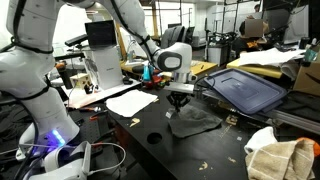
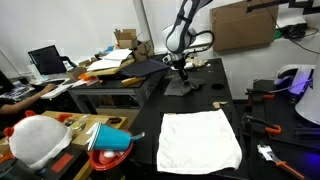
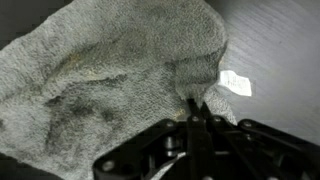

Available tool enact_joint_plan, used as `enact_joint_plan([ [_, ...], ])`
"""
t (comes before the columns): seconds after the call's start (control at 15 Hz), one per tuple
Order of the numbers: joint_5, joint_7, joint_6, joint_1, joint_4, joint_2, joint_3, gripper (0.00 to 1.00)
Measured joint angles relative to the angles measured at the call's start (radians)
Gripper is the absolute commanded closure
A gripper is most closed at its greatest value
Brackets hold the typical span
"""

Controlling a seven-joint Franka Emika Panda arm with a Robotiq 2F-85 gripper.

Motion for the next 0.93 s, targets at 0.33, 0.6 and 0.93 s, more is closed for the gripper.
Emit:
enact_joint_plan([
  [0.33, 0.000, -0.065, 0.014, 0.011, -0.114, -0.085, 0.005, 0.99],
  [0.6, 0.000, -0.166, 0.009, 0.028, -0.182, -0.121, 0.008, 0.99],
  [0.93, -0.010, -0.387, -0.066, 0.040, -0.228, -0.135, 0.017, 0.58],
])
